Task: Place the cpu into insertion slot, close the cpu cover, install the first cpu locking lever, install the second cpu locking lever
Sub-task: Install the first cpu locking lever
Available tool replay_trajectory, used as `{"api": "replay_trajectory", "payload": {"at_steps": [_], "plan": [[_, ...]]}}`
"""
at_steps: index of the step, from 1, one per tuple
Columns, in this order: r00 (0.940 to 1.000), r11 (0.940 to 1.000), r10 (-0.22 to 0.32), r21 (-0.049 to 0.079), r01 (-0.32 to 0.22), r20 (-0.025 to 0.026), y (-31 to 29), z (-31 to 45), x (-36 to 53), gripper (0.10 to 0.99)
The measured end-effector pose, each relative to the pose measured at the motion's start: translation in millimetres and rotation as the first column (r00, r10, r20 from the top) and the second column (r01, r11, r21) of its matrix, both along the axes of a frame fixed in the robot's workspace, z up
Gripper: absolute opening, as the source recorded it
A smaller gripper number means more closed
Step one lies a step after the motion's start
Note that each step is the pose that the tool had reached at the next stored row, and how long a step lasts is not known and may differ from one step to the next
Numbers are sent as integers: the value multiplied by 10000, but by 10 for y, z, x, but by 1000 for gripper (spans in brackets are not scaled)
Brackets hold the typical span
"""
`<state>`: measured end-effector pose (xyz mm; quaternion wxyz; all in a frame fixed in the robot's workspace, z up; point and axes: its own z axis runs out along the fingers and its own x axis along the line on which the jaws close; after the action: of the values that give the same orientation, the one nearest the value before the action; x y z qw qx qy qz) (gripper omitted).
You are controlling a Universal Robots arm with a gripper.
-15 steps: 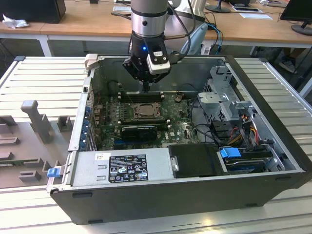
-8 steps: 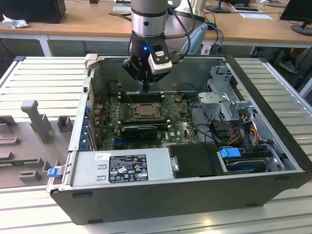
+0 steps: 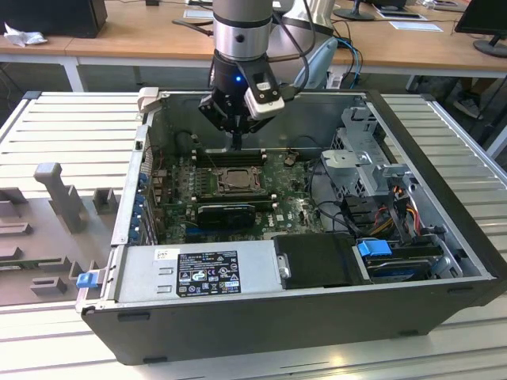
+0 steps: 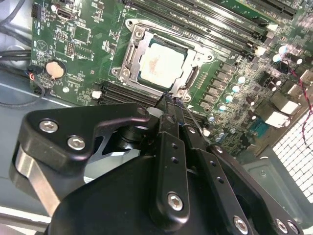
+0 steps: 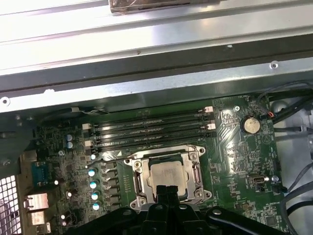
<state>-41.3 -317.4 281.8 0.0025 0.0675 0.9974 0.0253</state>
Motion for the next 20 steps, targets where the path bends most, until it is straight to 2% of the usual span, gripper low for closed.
{"api": "replay_trajectory", "payload": {"at_steps": [10, 12, 14, 17, 20], "plan": [[9964, 9964, 844, 0, -844, 0, 0, -1, 0, 106], [9923, 9923, 1239, 1, -1239, 1, 0, -4, 0, 106], [9851, 9851, 1720, -1, -1720, -1, 0, -5, -1, 106], [9813, 9813, 1927, 33, -1927, 7, -1, -6, -21, 106], [9810, 9810, 1941, 43, -1941, 9, -1, -6, -75, 106]]}}
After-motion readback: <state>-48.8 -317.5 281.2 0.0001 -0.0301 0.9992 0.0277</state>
